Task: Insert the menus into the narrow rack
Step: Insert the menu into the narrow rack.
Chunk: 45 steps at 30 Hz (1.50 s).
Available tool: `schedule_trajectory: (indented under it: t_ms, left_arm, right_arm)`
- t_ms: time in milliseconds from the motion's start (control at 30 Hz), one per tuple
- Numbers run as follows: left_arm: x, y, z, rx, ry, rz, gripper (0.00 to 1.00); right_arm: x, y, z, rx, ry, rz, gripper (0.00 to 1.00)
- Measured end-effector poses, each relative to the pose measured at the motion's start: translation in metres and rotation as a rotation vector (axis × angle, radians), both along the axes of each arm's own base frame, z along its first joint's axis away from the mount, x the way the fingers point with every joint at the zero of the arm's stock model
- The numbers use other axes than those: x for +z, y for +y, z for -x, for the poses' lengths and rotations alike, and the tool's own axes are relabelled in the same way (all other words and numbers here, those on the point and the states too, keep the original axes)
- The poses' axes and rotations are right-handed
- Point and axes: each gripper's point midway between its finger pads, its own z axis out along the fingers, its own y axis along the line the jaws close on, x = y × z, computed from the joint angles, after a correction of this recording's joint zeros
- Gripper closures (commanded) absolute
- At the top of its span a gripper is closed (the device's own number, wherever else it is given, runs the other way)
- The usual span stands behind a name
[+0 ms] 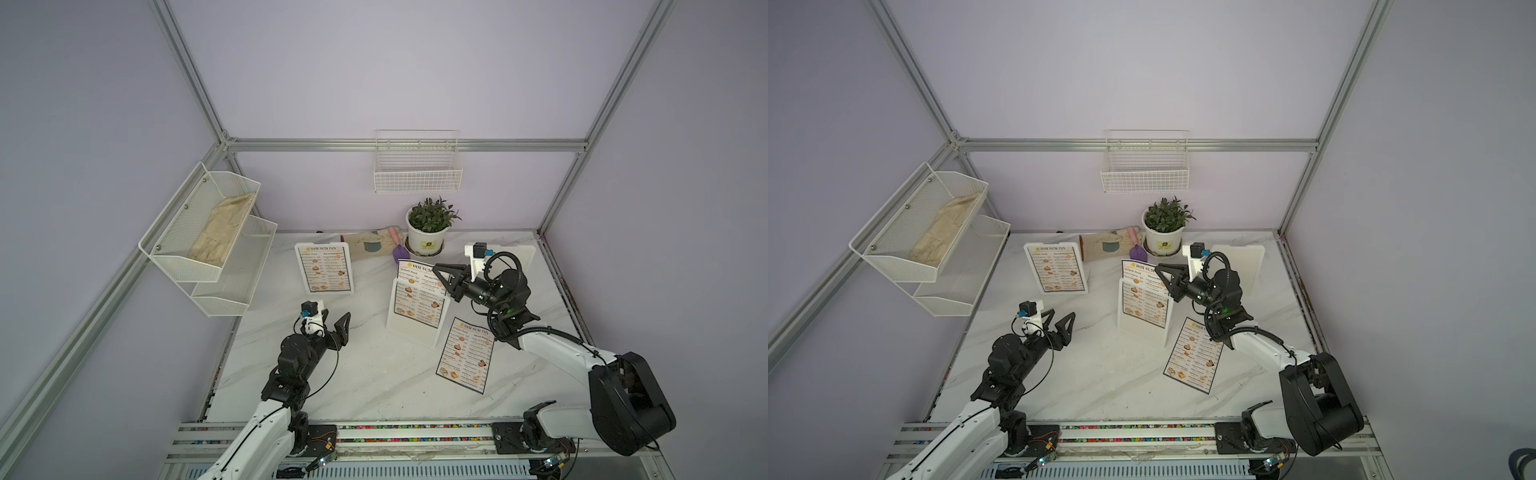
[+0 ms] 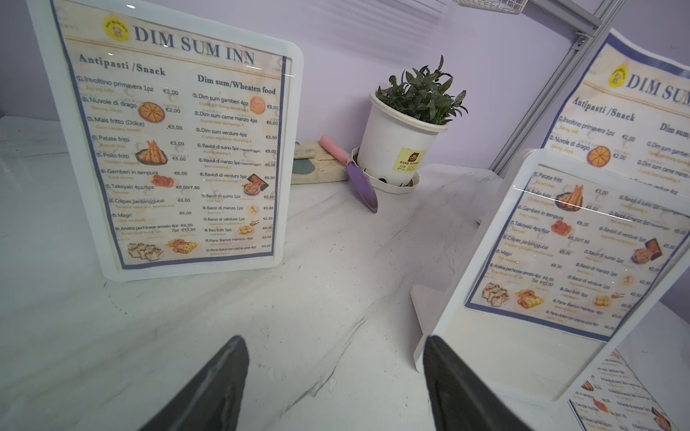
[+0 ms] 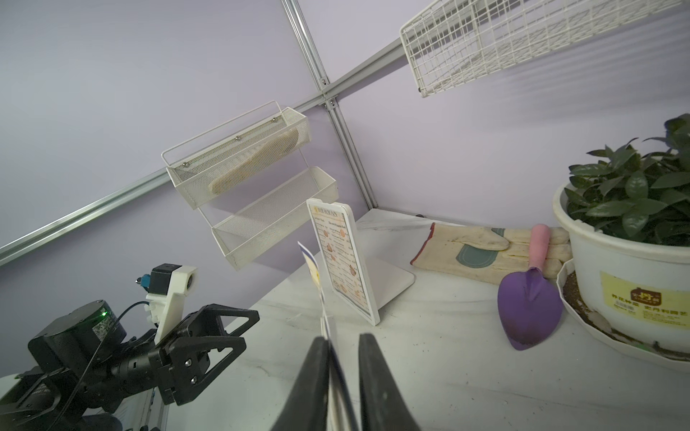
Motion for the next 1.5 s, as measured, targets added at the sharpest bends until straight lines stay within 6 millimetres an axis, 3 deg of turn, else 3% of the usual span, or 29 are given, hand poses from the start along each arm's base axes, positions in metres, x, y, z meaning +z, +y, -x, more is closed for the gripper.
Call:
schedule_trajectory:
  t_ms: [233, 400, 733, 900, 1133, 1333, 1500]
  left_arm:
    - [0.0, 0.0, 0.0, 0.0, 0.0, 0.0, 0.25]
    - [0.0, 0.0, 0.0, 0.0, 0.0, 0.0, 0.25]
    - [0.0, 0.0, 0.0, -0.001, 0.0, 0.0, 0.25]
    - [0.0, 0.0, 0.0, -0.001, 0.0, 0.0, 0.25]
    - [0.0, 0.0, 0.0, -0.001, -0.001, 0.0, 0.25]
    - [0.0, 0.0, 0.0, -0.001, -0.001, 0.0, 0.25]
    - [0.0, 0.0, 0.0, -0.001, -0.002, 0.0, 0.25]
  right_arm:
    - [0.016, -0.003, 0.004, -0.008, -0.04, -0.007, 1.0]
    - [0.012, -0.003, 0.005, -0.008, -0.032, -0.008, 1.0]
    - [-0.02, -0.006, 0.01, -0.017, 0.037, 0.004, 1.0]
    - [-0.011, -0.009, 0.014, -0.023, 0.023, -0.004, 0.93]
    - [0.023, -0.016, 0.022, -0.051, -0.049, -0.025, 0.88]
    - [0.016, -0.015, 0.019, -0.054, -0.026, -0.014, 0.98]
    - [0.007, -0.014, 0.016, -0.051, -0.002, -0.003, 1.0]
